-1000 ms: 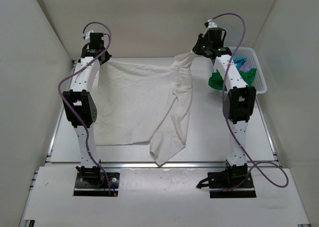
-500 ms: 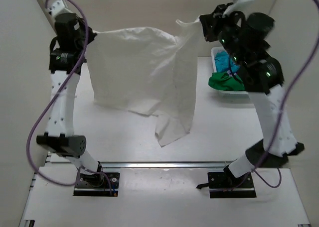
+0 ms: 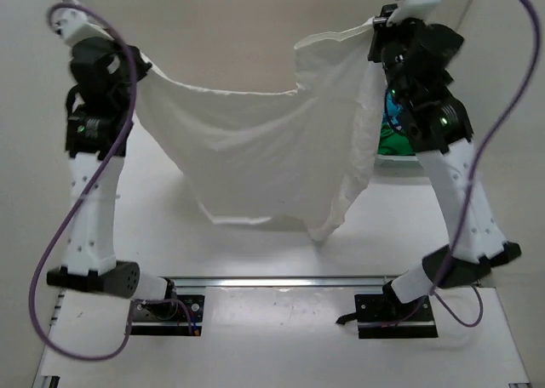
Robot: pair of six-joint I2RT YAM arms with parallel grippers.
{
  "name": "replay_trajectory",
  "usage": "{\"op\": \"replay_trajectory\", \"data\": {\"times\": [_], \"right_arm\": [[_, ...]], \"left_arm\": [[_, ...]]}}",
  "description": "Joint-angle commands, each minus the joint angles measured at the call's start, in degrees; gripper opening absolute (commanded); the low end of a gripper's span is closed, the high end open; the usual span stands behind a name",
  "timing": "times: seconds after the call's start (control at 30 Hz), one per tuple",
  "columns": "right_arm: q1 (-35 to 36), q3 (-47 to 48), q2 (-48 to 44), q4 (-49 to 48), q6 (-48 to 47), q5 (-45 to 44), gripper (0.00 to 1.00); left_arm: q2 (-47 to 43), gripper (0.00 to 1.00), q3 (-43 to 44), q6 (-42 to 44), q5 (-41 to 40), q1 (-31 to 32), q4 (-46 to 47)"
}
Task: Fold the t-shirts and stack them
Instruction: Flatten out the tshirt
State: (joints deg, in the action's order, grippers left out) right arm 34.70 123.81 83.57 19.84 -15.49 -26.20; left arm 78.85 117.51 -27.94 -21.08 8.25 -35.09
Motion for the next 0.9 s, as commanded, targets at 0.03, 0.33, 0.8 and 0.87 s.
{"op": "replay_trajectory", "data": {"times": [0.03, 0.33, 0.8, 0.87], "right_arm": [[-14.7, -3.3, 10.4, 7.3, 19.9, 23.2, 0.0], [-25.3, 19.9, 28.1, 0.0, 28.2, 32.8, 0.0], [-27.3, 15.9, 17.6, -0.4, 29.5, 37.8, 0.0], [-24.4, 8.8, 15.3, 3.0, 26.4, 35.0, 0.01]], "left_arm": [[11.7, 0.0, -6.8, -0.3, 3.6, -2.6, -4.1], [26.6, 0.0, 11.9, -3.9, 9.7, -3.5, -1.5], [19.0, 0.0, 12.3, -8.8, 17.2, -10.7, 4.0], [16.5, 0.0, 3.7, -7.7, 16.4, -10.3, 3.2]]}}
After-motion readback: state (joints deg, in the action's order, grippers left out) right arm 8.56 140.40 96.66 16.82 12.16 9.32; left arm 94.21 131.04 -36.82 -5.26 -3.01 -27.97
